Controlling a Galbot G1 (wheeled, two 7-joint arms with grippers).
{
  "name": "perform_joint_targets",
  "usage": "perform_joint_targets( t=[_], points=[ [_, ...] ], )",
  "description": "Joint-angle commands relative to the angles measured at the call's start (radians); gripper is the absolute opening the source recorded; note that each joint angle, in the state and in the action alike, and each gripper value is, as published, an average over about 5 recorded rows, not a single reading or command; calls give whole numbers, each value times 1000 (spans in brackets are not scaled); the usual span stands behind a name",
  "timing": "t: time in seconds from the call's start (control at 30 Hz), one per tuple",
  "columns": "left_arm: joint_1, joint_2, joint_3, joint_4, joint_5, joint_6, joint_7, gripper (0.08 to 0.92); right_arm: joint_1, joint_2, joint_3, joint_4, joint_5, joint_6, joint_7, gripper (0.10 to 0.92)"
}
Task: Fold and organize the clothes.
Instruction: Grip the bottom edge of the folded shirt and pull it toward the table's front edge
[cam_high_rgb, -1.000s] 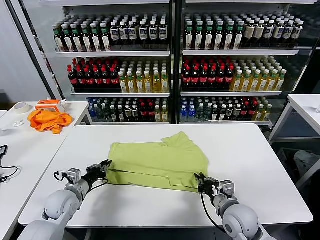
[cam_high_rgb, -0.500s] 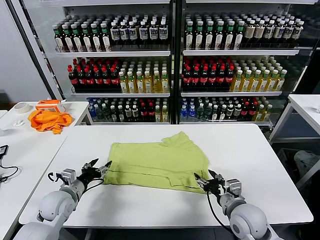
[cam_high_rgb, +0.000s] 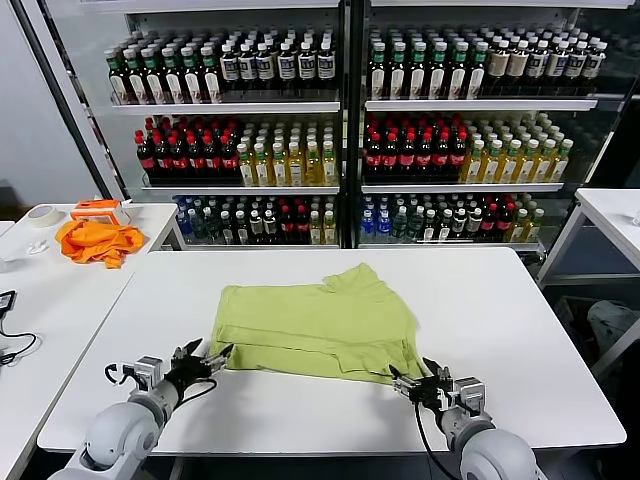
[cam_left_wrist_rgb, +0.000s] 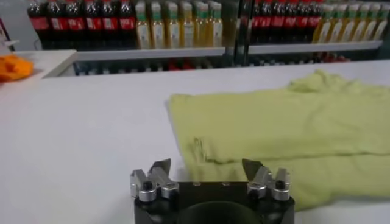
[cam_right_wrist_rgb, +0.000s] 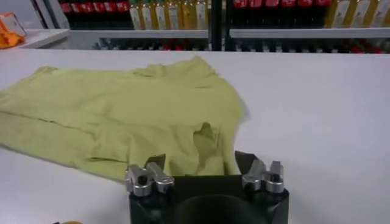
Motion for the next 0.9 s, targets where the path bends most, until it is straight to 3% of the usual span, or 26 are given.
perform_joint_targets(
  t=[0.03,0.5,0.63,0.9],
  points=[
    [32,0,4,-26,11,41,-38,572,-18,-2,4,1,-3,0,10,526],
    [59,4,3,-59,56,65,-24,173,-31,-8,11,26,-15,13,-4,135],
    [114,17,-12,-125,40,62,-23,92,-90,-42,40,90,-14,12,-15,104],
    [202,26,-33,-218,29,38,-16,87,-249,-71,94,199,-44,21,-47,104]
  ],
)
